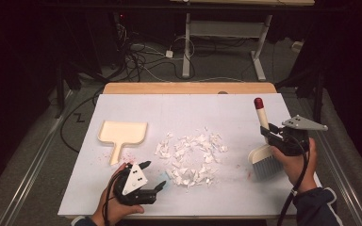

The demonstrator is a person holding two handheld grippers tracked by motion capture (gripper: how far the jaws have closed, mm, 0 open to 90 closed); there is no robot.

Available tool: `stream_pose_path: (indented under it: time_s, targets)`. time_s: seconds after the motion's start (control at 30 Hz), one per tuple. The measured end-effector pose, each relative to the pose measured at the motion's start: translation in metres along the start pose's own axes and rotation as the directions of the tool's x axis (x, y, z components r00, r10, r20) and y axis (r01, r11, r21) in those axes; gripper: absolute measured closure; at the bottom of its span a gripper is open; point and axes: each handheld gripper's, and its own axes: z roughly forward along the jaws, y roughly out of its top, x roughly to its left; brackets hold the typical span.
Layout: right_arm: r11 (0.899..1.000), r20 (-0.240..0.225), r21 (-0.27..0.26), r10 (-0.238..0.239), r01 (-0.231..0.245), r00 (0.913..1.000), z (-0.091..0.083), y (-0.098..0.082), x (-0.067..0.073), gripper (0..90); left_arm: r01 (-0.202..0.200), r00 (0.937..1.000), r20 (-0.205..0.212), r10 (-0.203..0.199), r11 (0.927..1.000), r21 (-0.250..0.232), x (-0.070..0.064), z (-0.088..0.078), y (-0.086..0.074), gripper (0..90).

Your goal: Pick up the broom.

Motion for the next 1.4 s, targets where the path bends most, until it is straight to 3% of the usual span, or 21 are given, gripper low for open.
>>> stream_pose_path:
  time_s: [0.07,0.13,0.17,0.2,0.23,0.37,0.5,0.57,0.7,0.8,0.87,0.9,0.97,1.07,1.13,1.2,1.27,1.3,1.37,1.4]
  targets:
    - [1.0,-0.022,-0.017,-0.009,0.009,0.9997,-0.004,0.005,0.012,71.6,-0.003,0.9999,0.016,0.003,0.9999,-0.014,-0.004,0.003,0.008,21.4]
    - [0.999,-0.049,-0.037,-0.007,0.006,0.9988,-0.007,0.008,0.023,71.5,-0.002,0.9949,0.101,0.009,0.9976,-0.07,-0.019,0.016,0.031,21.5]
    - [0.999,-0.049,-0.037,-0.007,0.006,0.9988,-0.007,0.008,0.023,71.5,-0.002,0.9949,0.101,0.009,0.9976,-0.07,-0.019,0.016,0.031,21.5]
    - [0.998,-0.063,-0.062,-0.029,0.025,0.9976,-0.009,0.01,0.038,71.5,-0.001,0.9866,0.162,0.018,0.9945,-0.105,-0.032,0.026,0.047,21.5]
    - [0.997,-0.076,-0.068,-0.039,0.034,0.9963,-0.009,0.011,0.045,71.5,-0.004,0.9836,0.179,0.025,0.9932,-0.116,-0.036,0.03,0.052,21.5]
    - [0.994,-0.117,-0.086,-0.076,0.067,0.9901,-0.011,0.012,0.068,71.5,-0.006,0.9738,0.224,0.037,0.9906,-0.136,-0.059,0.056,0.076,21.5]
    - [0.99,-0.142,-0.1,-0.11,0.096,0.9837,-0.012,0.011,0.086,71.5,0.006,0.9705,0.24,0.026,0.9914,-0.131,-0.071,0.078,0.086,21.5]
    - [0.989,-0.162,-0.085,-0.132,0.12,0.9778,-0.011,0.011,0.094,71.5,0.02,0.9662,0.258,0.014,0.9917,-0.127,-0.072,0.086,0.088,21.5]
    - [0.984,-0.177,-0.104,-0.158,0.141,0.9714,-0.011,0.009,0.109,71.4,0.071,0.9605,0.275,-0.04,0.9921,-0.103,-0.073,0.101,0.088,24.2]
    - [0.982,-0.193,-0.11,-0.17,0.151,0.9664,-0.012,0.009,0.116,71.4,0.118,0.9617,0.259,-0.088,0.9879,-0.101,-0.069,0.103,0.085,35.3]
    - [0.98,-0.204,-0.119,-0.182,0.16,0.962,-0.014,0.009,0.121,71.4,0.156,0.9461,0.301,-0.12,0.9825,-0.102,-0.062,0.103,0.082,43.8]
    - [0.978,-0.2,-0.125,-0.188,0.165,0.9615,-0.016,0.009,0.124,71.3,0.168,0.942,0.311,-0.127,0.9801,-0.107,-0.059,0.102,0.08,50.8]
    - [0.975,-0.199,-0.139,-0.201,0.176,0.9591,-0.019,0.009,0.128,71.3,0.177,0.9429,0.302,-0.141,0.9795,-0.096,-0.055,0.1,0.079,55.1]
    - [0.972,-0.198,-0.159,-0.202,0.172,0.9591,-0.024,0.01,0.129,71.1,0.198,0.9362,0.312,-0.161,0.9759,-0.091,-0.047,0.098,0.076,61.6]
    - [0.971,-0.209,-0.17,-0.205,0.17,0.9562,-0.028,0.011,0.127,70.6,0.179,0.9431,0.298,-0.147,0.9801,-0.085,-0.041,0.093,0.077,64.3]
    - [0.971,-0.256,-0.179,-0.201,0.158,0.9456,-0.032,0.013,0.123,70.2,0.142,0.945,0.308,-0.111,0.9864,-0.082,-0.037,0.086,0.077,64.7]
    - [0.97,-0.281,-0.185,-0.208,0.159,0.9371,-0.035,0.014,0.121,67.6,0.115,0.9441,0.319,-0.085,0.9905,-0.076,-0.034,0.079,0.078,64.7]
    - [0.968,-0.298,-0.183,-0.221,0.171,0.9285,-0.036,0.015,0.12,63.6,0.1,0.9419,0.328,-0.072,0.9926,-0.069,-0.032,0.075,0.078,64.8]
    - [0.957,-0.351,-0.206,-0.266,0.203,0.898,-0.04,0.016,0.118,56.1,0.061,0.9397,0.34,-0.035,0.996,-0.065,-0.028,0.068,0.078,64.8]
    - [0.95,-0.379,-0.22,-0.294,0.223,0.8775,-0.042,0.017,0.116,53.8,0.042,0.9393,0.343,-0.017,0.997,-0.065,-0.026,0.065,0.078,64.8]
